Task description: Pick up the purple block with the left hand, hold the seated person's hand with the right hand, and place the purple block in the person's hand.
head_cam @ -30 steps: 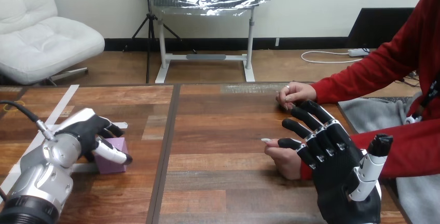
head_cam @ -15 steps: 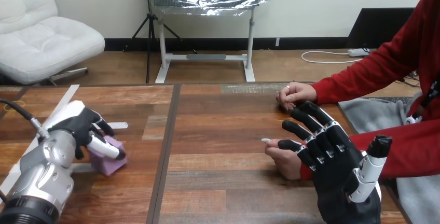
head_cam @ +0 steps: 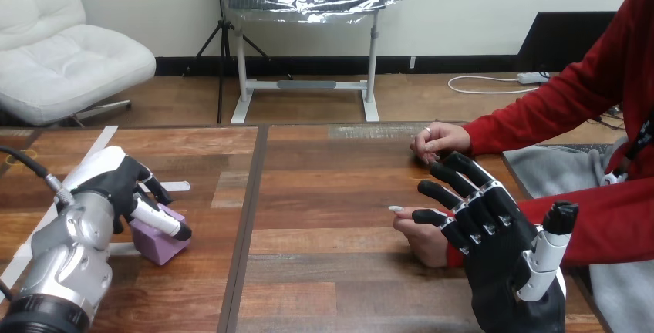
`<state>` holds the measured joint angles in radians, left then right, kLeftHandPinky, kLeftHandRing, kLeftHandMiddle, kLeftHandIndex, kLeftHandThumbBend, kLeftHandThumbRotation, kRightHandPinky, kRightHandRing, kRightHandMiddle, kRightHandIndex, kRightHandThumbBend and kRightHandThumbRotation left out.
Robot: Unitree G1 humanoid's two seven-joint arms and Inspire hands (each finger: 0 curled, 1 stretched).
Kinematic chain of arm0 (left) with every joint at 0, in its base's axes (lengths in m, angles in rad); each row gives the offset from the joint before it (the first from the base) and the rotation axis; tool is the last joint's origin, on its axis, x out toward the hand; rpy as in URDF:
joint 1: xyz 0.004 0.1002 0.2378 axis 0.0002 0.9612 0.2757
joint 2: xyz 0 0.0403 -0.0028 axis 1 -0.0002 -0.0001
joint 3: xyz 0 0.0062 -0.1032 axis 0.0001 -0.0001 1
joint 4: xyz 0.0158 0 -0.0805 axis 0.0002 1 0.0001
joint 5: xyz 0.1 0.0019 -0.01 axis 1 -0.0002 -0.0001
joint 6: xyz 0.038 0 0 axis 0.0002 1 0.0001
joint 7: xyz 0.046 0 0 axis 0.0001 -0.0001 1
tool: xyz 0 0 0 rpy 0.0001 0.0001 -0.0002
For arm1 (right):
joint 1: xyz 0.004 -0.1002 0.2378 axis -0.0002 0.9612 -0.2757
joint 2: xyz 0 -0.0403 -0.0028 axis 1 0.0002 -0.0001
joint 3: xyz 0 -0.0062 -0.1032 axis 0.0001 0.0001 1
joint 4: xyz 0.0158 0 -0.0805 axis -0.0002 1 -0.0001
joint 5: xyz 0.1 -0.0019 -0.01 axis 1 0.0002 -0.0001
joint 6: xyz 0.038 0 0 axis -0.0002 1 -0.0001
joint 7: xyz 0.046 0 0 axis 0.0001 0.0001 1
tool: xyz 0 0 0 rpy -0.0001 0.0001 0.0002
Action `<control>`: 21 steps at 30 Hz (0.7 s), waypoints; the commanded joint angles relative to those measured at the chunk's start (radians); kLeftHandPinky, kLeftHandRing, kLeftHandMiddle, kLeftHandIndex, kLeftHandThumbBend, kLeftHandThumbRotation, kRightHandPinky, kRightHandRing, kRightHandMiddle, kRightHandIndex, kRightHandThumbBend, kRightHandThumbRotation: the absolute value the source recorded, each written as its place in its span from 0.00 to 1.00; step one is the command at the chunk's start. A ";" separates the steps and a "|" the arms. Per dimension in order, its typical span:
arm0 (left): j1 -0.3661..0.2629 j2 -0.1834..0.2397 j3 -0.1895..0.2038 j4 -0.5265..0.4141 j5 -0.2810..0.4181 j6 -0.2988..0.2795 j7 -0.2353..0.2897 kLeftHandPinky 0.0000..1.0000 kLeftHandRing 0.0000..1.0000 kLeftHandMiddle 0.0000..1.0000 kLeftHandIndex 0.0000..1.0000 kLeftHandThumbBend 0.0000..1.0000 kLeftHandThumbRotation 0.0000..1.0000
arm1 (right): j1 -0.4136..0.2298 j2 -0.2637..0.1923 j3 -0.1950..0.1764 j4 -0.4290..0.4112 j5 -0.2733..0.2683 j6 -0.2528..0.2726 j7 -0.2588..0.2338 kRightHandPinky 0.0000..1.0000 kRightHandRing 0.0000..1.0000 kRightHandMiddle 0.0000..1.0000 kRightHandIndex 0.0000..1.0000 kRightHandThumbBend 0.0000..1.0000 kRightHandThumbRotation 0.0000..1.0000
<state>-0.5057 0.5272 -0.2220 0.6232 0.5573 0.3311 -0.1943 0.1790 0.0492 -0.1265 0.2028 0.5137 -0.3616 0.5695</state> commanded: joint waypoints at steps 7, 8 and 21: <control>-0.014 -0.006 -0.008 -0.105 0.018 0.003 0.043 0.32 0.39 0.46 0.47 0.74 0.00 | -0.052 0.009 -0.002 -0.008 -0.033 -0.048 -0.012 0.59 0.74 0.77 0.76 1.00 0.95; -0.011 -0.006 -0.007 -0.113 0.018 0.004 0.044 0.32 0.39 0.46 0.46 0.74 0.00 | -0.054 0.008 -0.003 -0.004 -0.038 -0.052 -0.014 0.59 0.74 0.78 0.76 1.00 0.95; 0.022 -0.018 0.003 -0.193 0.011 0.026 0.055 0.34 0.41 0.47 0.46 0.75 0.00 | -0.097 -0.014 -0.017 0.041 -0.071 -0.076 -0.032 0.59 0.75 0.78 0.77 1.00 0.97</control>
<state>-0.4675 0.5197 -0.2220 0.5153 0.5587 0.3555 -0.1694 0.1697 0.0416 -0.1327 0.2287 0.4532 -0.4068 0.5452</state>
